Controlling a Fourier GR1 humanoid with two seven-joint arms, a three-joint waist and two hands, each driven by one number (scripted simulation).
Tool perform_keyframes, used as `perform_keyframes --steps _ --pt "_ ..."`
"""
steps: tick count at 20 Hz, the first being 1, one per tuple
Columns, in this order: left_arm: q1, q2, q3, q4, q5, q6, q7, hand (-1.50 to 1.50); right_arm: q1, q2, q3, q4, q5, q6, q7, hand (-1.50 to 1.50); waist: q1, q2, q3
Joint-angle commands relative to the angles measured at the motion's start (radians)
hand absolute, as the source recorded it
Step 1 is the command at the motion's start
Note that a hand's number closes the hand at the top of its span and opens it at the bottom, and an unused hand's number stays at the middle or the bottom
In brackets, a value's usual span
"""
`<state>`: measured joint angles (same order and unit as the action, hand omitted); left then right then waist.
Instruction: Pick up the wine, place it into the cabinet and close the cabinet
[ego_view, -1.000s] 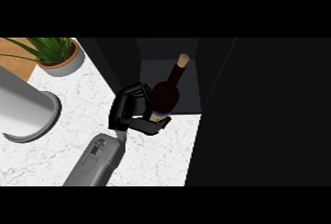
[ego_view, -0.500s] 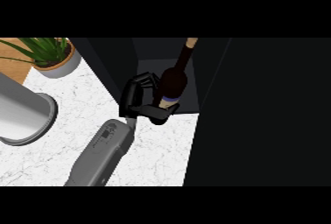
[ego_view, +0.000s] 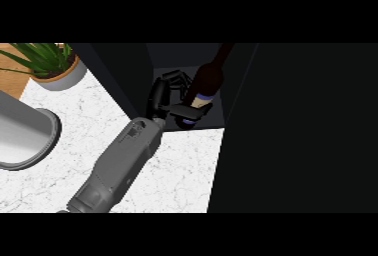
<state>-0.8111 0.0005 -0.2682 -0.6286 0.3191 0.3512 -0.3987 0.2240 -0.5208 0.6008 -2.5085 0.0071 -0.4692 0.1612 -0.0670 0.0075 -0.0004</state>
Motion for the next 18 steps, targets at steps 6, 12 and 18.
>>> perform_keyframes --steps 6,12,18 --pt "-0.149 0.0 0.05 0.241 0.069 0.026 -0.027 1.5 0.074 -0.012 0.019 -0.166 -0.055 0.023 0.044 -1.5 -0.027 0.01 -0.001" --pt "-0.225 -0.001 0.126 0.342 0.105 0.008 -0.033 1.5 0.09 -0.011 0.016 -0.165 -0.07 0.038 0.024 -1.5 -0.032 0.014 -0.001" --pt "-0.235 0.0 0.143 0.425 0.094 0.042 -0.116 1.5 0.086 -0.003 -0.022 -0.134 -0.096 0.058 -0.021 -1.5 -0.033 0.021 -0.001"
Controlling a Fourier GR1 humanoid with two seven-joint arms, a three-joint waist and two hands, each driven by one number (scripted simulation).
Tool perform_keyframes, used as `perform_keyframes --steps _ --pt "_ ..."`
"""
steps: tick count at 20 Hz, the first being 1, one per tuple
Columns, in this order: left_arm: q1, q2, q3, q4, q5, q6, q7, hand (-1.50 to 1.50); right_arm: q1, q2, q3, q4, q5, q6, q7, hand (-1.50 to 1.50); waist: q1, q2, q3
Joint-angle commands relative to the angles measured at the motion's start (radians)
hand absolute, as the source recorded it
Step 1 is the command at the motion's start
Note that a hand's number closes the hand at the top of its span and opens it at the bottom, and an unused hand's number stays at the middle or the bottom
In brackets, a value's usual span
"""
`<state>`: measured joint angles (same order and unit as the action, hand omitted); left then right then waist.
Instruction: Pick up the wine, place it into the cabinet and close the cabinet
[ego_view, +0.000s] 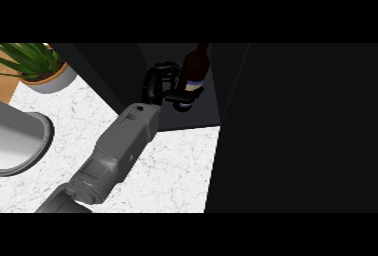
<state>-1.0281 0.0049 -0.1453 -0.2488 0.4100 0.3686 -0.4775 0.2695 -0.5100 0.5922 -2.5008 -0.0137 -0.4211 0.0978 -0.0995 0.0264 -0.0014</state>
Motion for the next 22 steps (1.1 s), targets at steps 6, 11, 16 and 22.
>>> perform_keyframes --steps 6,11,16,22 --pt "-0.072 0.046 0.011 0.101 -0.033 0.036 -0.053 -1.5 0.067 -0.014 0.037 -0.146 -0.053 0.031 0.018 -1.5 -0.021 0.005 0.0" --pt "-0.104 0.058 0.009 0.139 -0.052 0.093 -0.067 -1.5 0.077 -0.009 0.034 -0.124 -0.068 0.051 -0.017 -1.5 -0.024 0.01 0.0" --pt "-0.126 0.069 0.012 0.171 -0.06 0.141 -0.066 -1.5 0.089 -0.018 0.014 -0.119 -0.073 0.068 -0.031 -1.5 -0.027 0.012 0.0" --pt "-0.12 0.103 0.034 0.149 -0.041 0.017 -0.108 -1.5 0.106 -0.029 0.015 -0.122 -0.066 0.086 -0.063 -1.5 -0.035 0.014 -0.001"
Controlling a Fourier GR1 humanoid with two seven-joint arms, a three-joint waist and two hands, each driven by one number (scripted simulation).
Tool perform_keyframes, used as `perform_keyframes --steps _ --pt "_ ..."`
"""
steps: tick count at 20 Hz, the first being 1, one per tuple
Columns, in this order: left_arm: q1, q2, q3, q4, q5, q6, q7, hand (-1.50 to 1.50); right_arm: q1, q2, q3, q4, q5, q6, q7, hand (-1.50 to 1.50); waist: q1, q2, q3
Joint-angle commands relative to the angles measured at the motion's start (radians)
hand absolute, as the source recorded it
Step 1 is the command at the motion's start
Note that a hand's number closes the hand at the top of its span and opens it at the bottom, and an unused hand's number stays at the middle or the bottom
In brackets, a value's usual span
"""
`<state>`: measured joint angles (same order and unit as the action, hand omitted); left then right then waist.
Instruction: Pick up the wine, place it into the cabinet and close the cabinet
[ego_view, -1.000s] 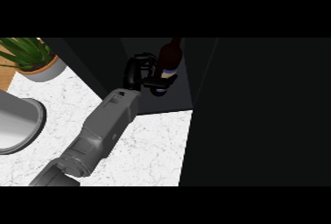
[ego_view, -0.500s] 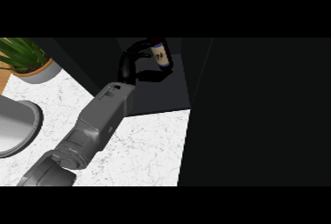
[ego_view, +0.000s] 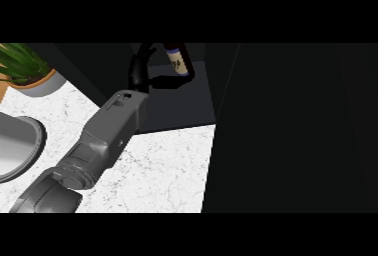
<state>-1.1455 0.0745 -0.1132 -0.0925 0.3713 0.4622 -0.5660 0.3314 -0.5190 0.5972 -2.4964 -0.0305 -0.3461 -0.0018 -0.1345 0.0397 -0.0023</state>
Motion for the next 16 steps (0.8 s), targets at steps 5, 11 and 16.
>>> perform_keyframes --steps 5,11,16 --pt "-0.031 0.006 0.065 -0.051 0.058 -0.168 -0.041 1.5 0.061 -0.025 0.002 -0.118 -0.049 0.012 0.029 -1.5 0.018 -0.005 -0.001" --pt "-0.059 -0.042 0.088 -0.082 0.078 -0.264 -0.077 1.5 0.091 -0.048 -0.013 -0.198 -0.05 0.009 0.067 -1.5 0.034 -0.019 0.0" --pt "-0.063 -0.063 0.098 -0.073 0.082 -0.338 -0.063 -1.5 0.073 -0.033 -0.046 -0.191 -0.075 -0.002 0.086 -1.5 0.062 -0.02 0.001"
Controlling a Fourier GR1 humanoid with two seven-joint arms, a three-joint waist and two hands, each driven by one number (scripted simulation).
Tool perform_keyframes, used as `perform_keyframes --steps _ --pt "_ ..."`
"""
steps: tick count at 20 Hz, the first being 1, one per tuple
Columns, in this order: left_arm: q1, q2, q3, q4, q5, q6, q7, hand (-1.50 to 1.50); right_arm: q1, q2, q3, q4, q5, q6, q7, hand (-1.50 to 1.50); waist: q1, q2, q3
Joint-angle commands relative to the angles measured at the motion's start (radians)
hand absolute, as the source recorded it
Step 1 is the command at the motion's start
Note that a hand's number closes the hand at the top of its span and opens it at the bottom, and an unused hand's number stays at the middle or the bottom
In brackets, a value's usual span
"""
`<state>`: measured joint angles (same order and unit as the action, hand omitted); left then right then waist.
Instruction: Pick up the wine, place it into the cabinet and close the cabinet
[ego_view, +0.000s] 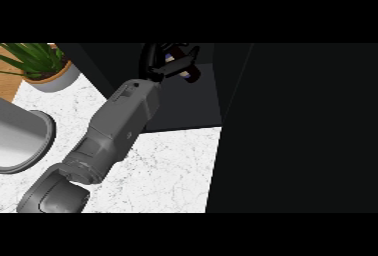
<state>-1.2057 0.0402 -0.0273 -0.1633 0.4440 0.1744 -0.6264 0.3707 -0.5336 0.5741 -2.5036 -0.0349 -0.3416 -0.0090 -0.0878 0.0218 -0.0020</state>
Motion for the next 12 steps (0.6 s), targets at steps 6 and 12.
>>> perform_keyframes --steps 6,12 --pt "-0.001 -0.039 0.01 -0.037 0.008 -0.058 0.036 -1.5 0.081 -0.028 -0.023 -0.207 -0.057 -0.008 0.096 -1.5 0.051 -0.019 0.001" --pt "0.024 -0.04 -0.054 -0.108 0.046 -0.046 0.071 -1.5 0.053 -0.012 -0.049 -0.198 -0.061 -0.026 0.128 -1.5 0.052 -0.027 0.001"
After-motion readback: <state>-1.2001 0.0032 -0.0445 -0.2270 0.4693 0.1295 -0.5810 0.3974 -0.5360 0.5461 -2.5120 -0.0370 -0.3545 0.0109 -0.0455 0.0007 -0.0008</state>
